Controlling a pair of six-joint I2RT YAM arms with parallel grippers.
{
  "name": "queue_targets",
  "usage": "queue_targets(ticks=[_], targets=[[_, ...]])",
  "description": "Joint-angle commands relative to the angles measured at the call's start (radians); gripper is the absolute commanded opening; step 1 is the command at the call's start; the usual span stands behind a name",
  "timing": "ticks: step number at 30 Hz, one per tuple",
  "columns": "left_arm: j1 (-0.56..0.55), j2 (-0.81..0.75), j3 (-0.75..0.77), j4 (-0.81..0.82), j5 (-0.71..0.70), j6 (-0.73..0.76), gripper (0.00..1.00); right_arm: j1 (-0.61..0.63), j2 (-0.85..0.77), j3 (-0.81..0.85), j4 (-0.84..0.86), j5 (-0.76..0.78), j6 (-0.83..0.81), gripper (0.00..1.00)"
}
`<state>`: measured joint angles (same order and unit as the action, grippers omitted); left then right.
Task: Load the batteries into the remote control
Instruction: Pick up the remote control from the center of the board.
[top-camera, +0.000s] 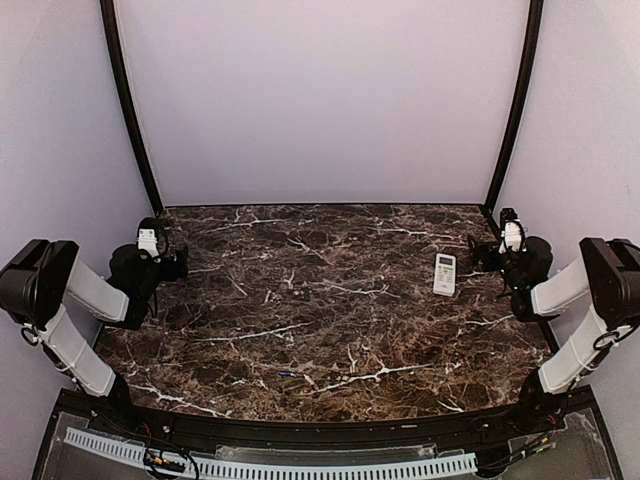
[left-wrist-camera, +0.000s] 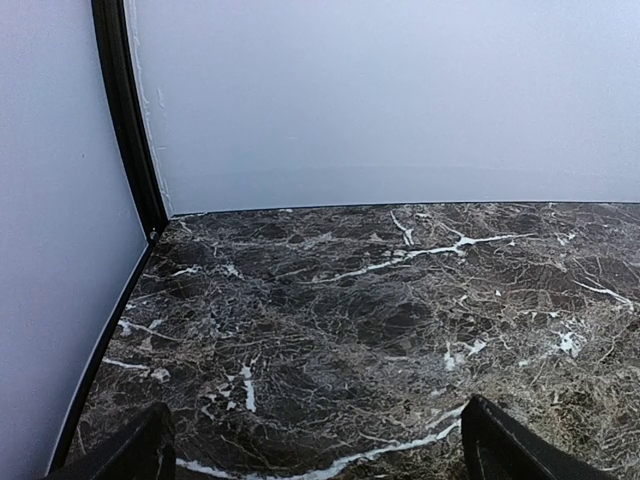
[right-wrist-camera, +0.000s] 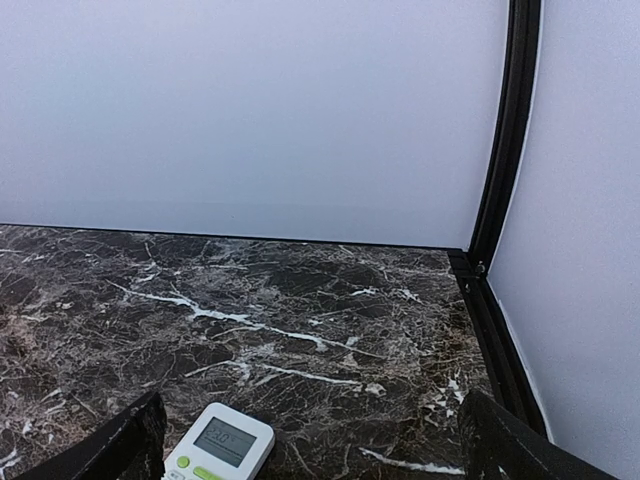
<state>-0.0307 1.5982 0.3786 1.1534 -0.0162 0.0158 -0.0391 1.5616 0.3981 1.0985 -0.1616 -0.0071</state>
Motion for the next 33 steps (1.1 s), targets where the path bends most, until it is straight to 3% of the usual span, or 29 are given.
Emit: queue_targets(ticks=[1,3,7,9,10,14,17,21,33], targets=[[0.005,-0.024,0.011,-0.001,0.013,0.013,0.99,-0.006,-0.011,0.008,0.015,-0.012,0.000,0.98],[0.005,-0.024,0.012,-0.007,0.014,0.013,0.99,-0.006,-0.056,0.034,-0.070,0.049,0.029,0.99],[0.027,-0.057,0.030,-0.052,0.034,-0.010,0.99,-0.006,-0.257,0.158,-0.458,0.098,0.100,0.99],[0.028,-0.138,0.075,-0.216,-0.002,-0.011,0.99,-0.005,-0.324,0.230,-0.652,0.036,0.132,0.99],[0.026,-0.161,0.139,-0.372,-0.019,-0.032,0.99,-0.004,-0.349,0.269,-0.763,0.018,0.149,0.99],[-0.027,-0.232,0.282,-0.504,-0.060,0.025,0.99,0.032,-0.344,0.424,-1.163,0.119,0.272,0.99],[-0.116,-0.259,0.380,-0.574,-0.078,0.071,0.98,0.133,-0.281,0.519,-1.383,0.203,0.352,0.99],[-0.183,-0.261,0.457,-0.655,-0.002,0.107,0.95,0.246,-0.125,0.649,-1.585,0.330,0.423,0.99],[-0.259,-0.358,0.384,-0.621,0.216,0.193,0.92,0.353,0.375,0.970,-1.797,0.384,0.484,0.99]])
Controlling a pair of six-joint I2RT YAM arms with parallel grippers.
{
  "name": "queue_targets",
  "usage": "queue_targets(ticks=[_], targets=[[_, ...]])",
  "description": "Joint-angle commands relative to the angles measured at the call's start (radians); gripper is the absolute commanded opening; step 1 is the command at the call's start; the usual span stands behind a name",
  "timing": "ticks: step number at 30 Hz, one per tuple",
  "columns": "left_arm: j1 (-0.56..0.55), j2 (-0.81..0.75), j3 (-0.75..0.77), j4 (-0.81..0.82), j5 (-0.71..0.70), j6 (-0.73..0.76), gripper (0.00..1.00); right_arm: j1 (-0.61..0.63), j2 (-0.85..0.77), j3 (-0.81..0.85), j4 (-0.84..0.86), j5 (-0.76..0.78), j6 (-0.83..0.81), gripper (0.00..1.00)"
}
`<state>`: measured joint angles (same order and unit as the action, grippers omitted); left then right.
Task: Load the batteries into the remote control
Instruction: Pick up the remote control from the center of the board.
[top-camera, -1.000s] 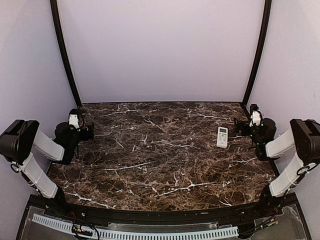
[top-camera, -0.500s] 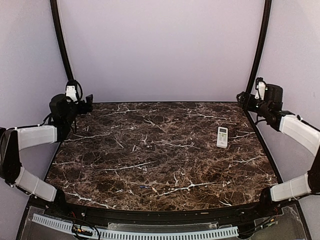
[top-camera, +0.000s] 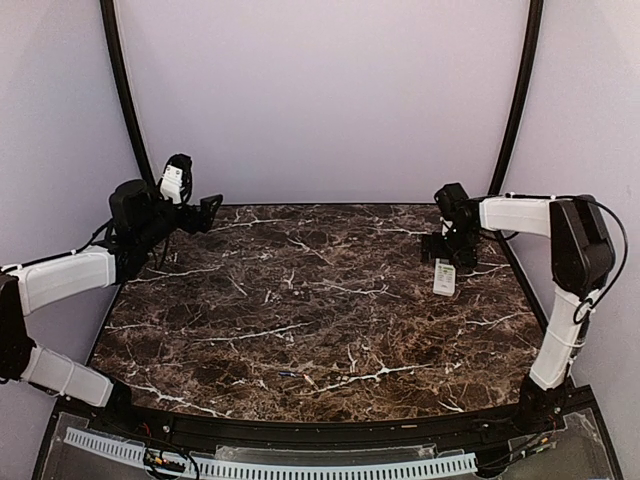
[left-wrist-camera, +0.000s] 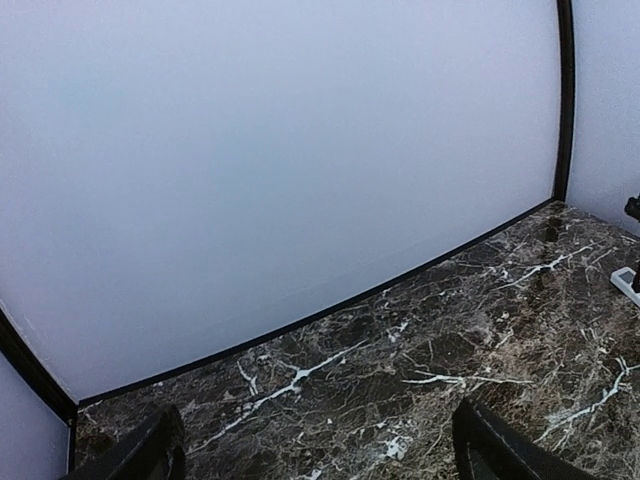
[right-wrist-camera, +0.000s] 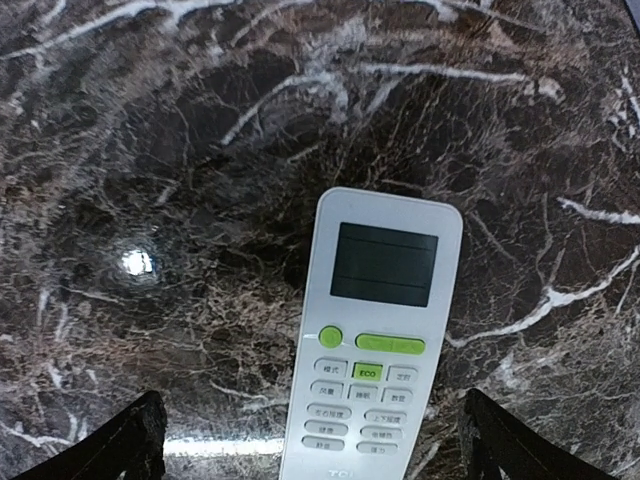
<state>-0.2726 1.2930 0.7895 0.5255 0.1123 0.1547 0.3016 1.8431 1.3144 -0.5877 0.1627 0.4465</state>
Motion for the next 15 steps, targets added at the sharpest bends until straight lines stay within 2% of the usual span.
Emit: queue_targets(ticks=[1,8,10,13,15], targets=[[-0.020,-0.056,-0.034,0.009,0.093,0.058,0.92,0.014,0.115,0.062,-0.130,0.087,0.038,0.99],[-0.044,-0.051,-0.040,0.005,0.123,0.076,0.91,0.021,0.122,-0.022,-0.094,0.117,0.044,0.98],[-0.046,-0.051,-0.039,0.006,0.135,0.070,0.91,0.020,0.125,-0.039,-0.064,0.068,0.021,0.90],[-0.050,-0.055,-0.041,0.005,0.150,0.077,0.91,0.020,0.125,-0.038,-0.068,0.015,-0.017,0.73],[-0.054,-0.060,-0.048,0.007,0.155,0.094,0.91,0.021,0.104,-0.044,-0.057,-0.033,-0.030,0.68]])
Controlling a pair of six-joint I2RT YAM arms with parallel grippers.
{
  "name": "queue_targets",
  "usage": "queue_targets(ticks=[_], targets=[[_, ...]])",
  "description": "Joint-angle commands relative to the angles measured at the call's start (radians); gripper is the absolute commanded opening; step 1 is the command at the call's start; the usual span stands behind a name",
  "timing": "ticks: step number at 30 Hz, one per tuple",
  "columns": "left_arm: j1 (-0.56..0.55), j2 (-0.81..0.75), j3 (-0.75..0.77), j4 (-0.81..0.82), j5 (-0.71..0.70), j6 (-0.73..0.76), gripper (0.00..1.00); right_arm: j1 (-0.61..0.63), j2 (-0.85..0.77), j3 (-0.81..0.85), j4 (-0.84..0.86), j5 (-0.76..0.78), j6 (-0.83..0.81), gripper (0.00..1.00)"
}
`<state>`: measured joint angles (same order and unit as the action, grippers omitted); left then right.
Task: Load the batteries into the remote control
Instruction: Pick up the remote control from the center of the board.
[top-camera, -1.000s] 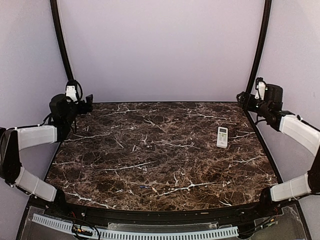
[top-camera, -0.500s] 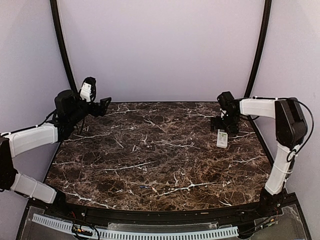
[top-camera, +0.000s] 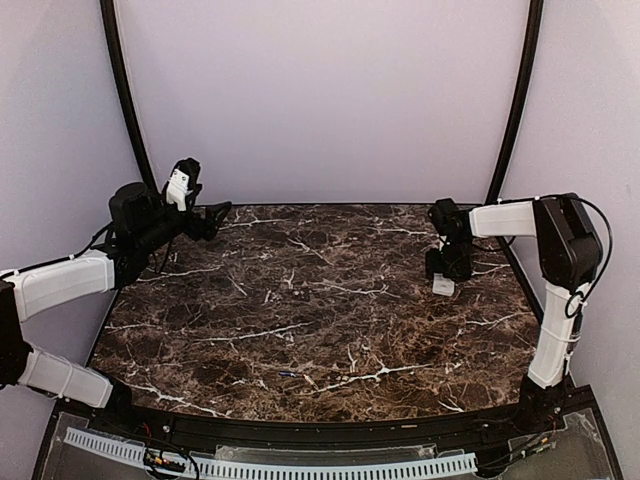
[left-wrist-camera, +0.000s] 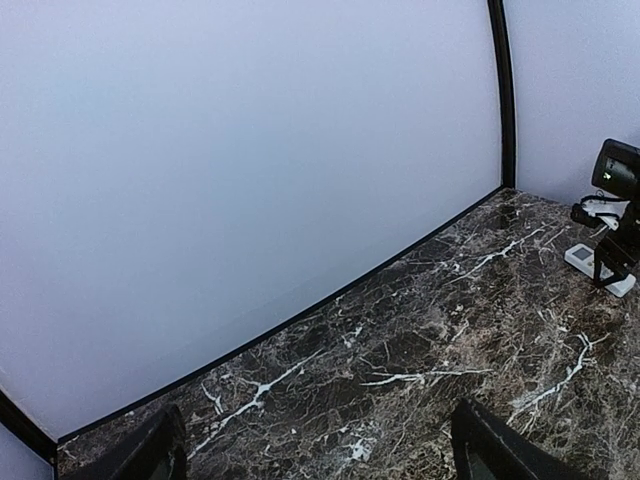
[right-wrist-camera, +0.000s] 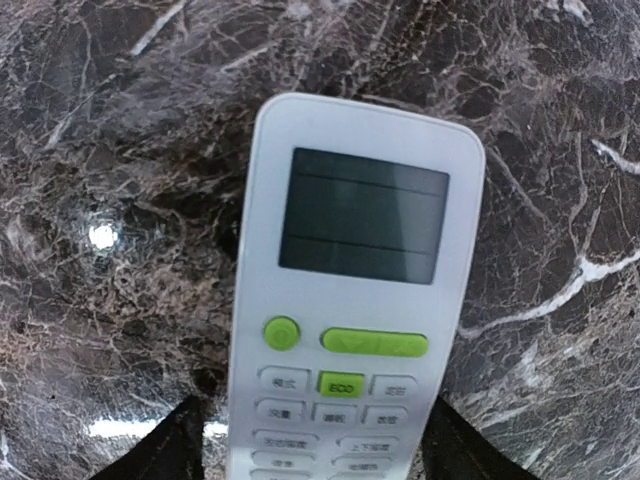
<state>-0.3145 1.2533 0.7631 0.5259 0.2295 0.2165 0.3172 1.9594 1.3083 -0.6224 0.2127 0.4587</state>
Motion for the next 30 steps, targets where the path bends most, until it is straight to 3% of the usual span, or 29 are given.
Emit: queue_targets(ticks=[1,6,12,15,19,21,26,30], targets=[[-0.015,-0.024,-0.026,0.008,0.041,0.040,0.91,0.005,-0.021,-0.038,-0.018,-0.110,-0.049,0.65],[-0.056,-0.034,-0.061,0.030,0.076,0.164,0.90,0.005,-0.034,-0.005,-0.055,-0.188,-0.078,0.45],[-0.142,-0.083,-0.171,0.104,0.165,0.398,0.91,0.021,-0.090,0.024,-0.090,-0.310,-0.197,0.31],[-0.199,-0.099,-0.190,0.064,0.236,0.520,0.91,0.092,-0.123,0.055,-0.146,-0.363,-0.305,0.25],[-0.317,-0.112,-0.131,-0.243,0.244,0.822,0.93,0.225,-0.140,0.108,-0.225,-0.484,-0.391,0.21],[-0.375,-0.105,-0.129,-0.266,0.192,0.907,0.93,0.300,-0.152,0.121,-0.227,-0.577,-0.414,0.21],[-0.440,-0.115,-0.141,-0.292,0.137,1.000,0.94,0.468,-0.159,0.174,-0.192,-0.754,-0.421,0.21],[-0.489,-0.112,-0.140,-0.325,0.112,1.008,0.94,0.557,-0.122,0.251,-0.201,-0.773,-0.425,0.20]])
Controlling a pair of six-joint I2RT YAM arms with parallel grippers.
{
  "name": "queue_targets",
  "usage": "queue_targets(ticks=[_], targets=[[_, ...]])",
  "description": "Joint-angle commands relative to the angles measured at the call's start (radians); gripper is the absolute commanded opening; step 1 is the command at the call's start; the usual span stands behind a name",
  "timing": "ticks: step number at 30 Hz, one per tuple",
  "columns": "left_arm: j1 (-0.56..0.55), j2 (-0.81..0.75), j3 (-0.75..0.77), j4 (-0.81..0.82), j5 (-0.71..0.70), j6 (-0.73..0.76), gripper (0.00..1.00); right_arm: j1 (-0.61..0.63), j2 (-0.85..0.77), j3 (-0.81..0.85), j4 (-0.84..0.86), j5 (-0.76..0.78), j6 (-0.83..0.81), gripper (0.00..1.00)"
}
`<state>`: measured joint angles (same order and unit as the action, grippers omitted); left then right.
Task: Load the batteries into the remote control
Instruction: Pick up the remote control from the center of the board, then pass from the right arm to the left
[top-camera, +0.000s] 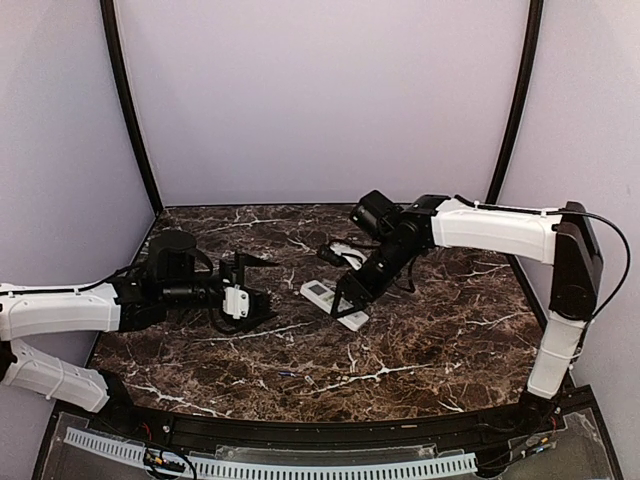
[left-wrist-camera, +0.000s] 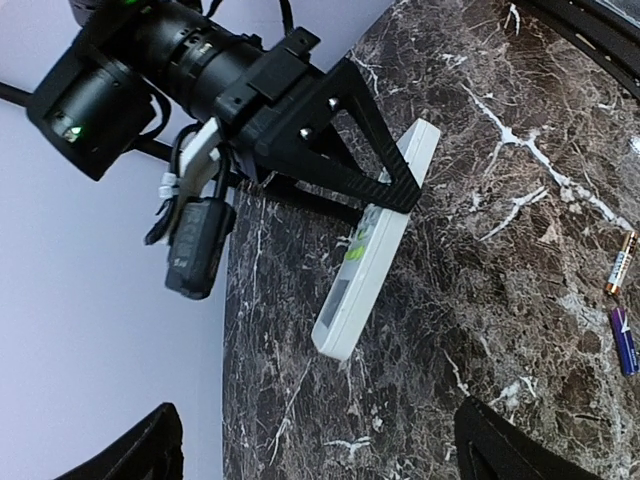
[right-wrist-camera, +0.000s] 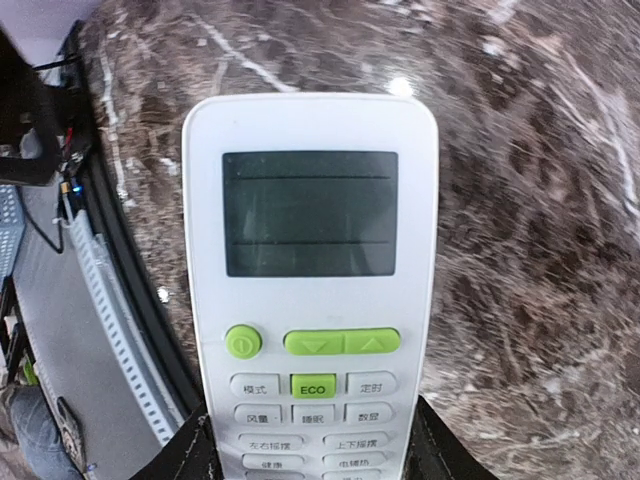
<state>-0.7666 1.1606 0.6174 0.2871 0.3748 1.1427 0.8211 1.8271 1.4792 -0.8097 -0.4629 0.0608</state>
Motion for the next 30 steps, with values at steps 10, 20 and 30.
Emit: queue_targets(ticks=[10,20,30], targets=[[-0.091,0.024,0.019,-0.067,-0.098,0.088,0.65,0.141,0.109,0.234,-0.074,-0.116,-0.076,0.19],[-0.108,0.047,0.033,-0.016,-0.143,0.060,0.08,0.166,0.105,0.255,-0.071,-0.176,-0.102,0.17],[-0.117,-0.048,0.110,-0.131,-0.152,-0.482,0.00,0.154,-0.163,0.201,0.049,0.055,-0.130,0.97]])
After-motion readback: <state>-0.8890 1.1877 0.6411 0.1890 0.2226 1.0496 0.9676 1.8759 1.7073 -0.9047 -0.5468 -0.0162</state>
